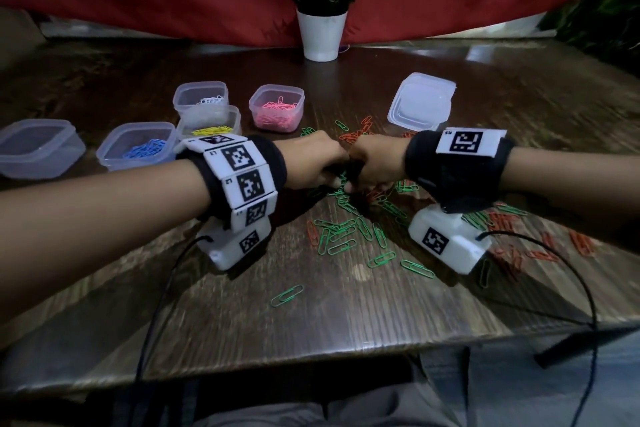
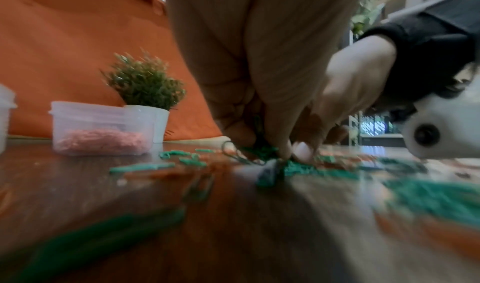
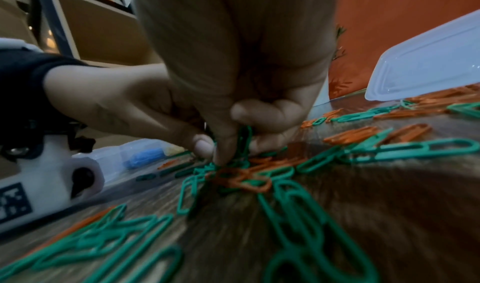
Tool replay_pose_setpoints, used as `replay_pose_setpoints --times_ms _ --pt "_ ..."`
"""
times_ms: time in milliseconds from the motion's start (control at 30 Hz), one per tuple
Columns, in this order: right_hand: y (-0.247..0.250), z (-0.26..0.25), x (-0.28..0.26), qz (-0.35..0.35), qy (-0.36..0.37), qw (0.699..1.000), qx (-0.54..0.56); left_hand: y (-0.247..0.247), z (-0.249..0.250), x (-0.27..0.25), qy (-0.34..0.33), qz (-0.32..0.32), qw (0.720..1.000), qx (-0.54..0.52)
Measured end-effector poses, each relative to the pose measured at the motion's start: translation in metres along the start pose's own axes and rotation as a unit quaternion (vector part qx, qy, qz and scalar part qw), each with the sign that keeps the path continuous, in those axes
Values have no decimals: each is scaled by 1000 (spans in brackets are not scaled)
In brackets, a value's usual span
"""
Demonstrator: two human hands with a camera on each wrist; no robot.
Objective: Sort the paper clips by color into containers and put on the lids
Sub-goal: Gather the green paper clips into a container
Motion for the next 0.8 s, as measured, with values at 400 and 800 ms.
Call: replay_pose_setpoints --times_ms 400,800 --pt "41 -88 -20 -99 128 979 127 67 -23 -105 137 16 939 -317" --pt "-12 -205 -13 -134 152 969 143 29 -60 -243 279 199 844 -413"
Point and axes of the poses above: each hand's wrist, its own x-axis towards the middle knuckle, its own y-axis out of the back of the hand, z = x × y, the point moved 5 cm from there along x, towards the middle knuckle, and after that the axes turned 12 degrees about -y, right-handed, at the moved point
